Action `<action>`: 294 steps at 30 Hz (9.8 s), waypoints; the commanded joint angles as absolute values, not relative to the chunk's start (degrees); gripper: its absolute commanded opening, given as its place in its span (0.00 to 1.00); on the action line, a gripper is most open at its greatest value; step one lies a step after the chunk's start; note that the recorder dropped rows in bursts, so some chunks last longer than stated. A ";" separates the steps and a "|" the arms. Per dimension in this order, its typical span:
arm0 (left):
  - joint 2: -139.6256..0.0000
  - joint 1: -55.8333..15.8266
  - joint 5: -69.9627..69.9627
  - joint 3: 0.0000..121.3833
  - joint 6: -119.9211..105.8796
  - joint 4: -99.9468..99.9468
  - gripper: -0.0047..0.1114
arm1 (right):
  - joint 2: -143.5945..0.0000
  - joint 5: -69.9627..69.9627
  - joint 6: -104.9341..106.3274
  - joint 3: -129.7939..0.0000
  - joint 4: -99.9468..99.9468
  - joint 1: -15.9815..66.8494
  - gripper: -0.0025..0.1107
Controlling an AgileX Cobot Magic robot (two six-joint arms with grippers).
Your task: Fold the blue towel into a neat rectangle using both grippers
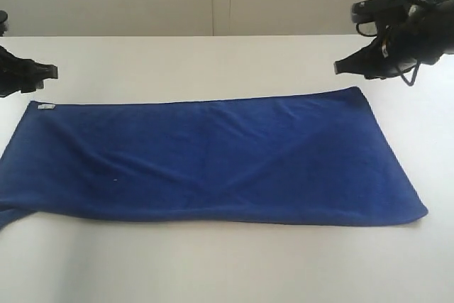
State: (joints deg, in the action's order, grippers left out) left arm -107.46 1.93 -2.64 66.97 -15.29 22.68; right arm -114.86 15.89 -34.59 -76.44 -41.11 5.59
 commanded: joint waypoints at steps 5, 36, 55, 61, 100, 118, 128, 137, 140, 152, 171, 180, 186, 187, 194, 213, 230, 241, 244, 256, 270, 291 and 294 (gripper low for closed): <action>-104.50 2.05 20.61 66.79 -15.41 18.80 0.04 | -109.23 33.38 -14.81 -76.90 -14.53 5.27 0.02; -89.60 -0.07 31.19 44.45 -5.50 1.24 0.04 | -110.44 43.04 7.82 -76.54 9.50 6.95 0.02; -94.71 -0.07 28.76 44.45 -7.59 -2.95 0.04 | -118.23 40.23 7.82 -76.54 9.50 6.95 0.02; -94.71 -0.07 32.19 44.45 -7.70 -12.87 0.04 | -119.58 40.23 7.82 -76.54 9.50 6.95 0.02; -92.92 -0.16 26.58 43.10 -13.94 1.04 0.04 | -119.57 38.71 7.82 -76.54 9.50 6.95 0.02; -95.68 -0.16 32.55 41.77 -25.92 0.32 0.04 | -119.57 38.04 7.82 -76.54 9.27 6.95 0.02; -97.67 -0.16 33.13 41.77 -32.91 -1.74 0.04 | -119.57 38.02 7.82 -76.54 8.96 6.95 0.02; -97.67 -0.16 37.05 41.77 -36.12 -1.74 0.04 | -119.57 37.43 7.82 -76.54 8.06 6.95 0.02; -97.67 -0.16 39.41 41.77 -36.23 -1.74 0.04 | -119.57 37.43 7.82 -76.54 7.91 6.95 0.02; -97.55 -0.16 36.13 42.12 -35.98 -1.74 0.04 | -119.57 37.08 7.82 -76.54 7.91 6.95 0.02; -96.28 -0.16 17.32 57.99 -10.76 11.50 0.04 | -116.20 30.22 7.47 -82.04 7.50 6.83 0.02; -114.45 0.19 12.87 72.64 -9.22 11.37 0.04 | -121.02 22.81 7.26 -83.50 7.50 6.83 0.02; -117.55 0.56 10.75 74.17 -9.22 11.47 0.04 | -123.33 21.33 5.95 -83.50 7.50 6.09 0.02; -117.55 0.56 9.95 74.17 -9.22 11.47 0.04 | -123.64 21.20 5.17 -83.50 7.50 5.91 0.02; -118.33 0.46 4.68 74.65 -8.94 11.47 0.04 | -125.74 20.79 2.57 -83.50 7.50 4.58 0.02; -115.72 -2.90 0.00 74.76 -8.79 15.00 0.04 | -125.74 21.26 2.57 -83.50 7.29 1.50 0.02; -107.75 3.59 16.35 75.92 -8.93 14.40 0.04 | -126.90 23.15 2.19 -83.50 5.00 -0.52 0.02; -107.71 5.54 21.11 75.92 -9.03 14.06 0.04 | -126.90 23.15 2.19 -83.50 3.95 -3.17 0.02; -107.71 5.54 21.20 75.92 -9.03 13.93 0.04 | -126.90 22.72 2.34 -83.50 3.60 -3.73 0.02; -107.71 5.54 24.12 75.92 -9.16 12.53 0.04 | -126.79 19.05 2.34 -83.55 2.82 -4.16 0.02; -103.80 5.54 41.98 76.20 -9.16 12.38 0.04 | -113.98 35.69 2.34 -83.55 3.04 -4.16 0.02; -81.95 5.54 44.63 62.12 -10.03 10.39 0.04 | -104.08 47.76 5.34 -61.67 9.53 -1.08 0.02; -77.41 5.54 44.60 59.08 -10.03 10.50 0.04 | -104.08 43.58 5.34 -57.24 9.16 -1.08 0.02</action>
State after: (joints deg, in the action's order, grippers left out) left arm -80.46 5.37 44.16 60.95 -9.87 10.05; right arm -104.60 46.53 5.35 -59.81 9.87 -1.08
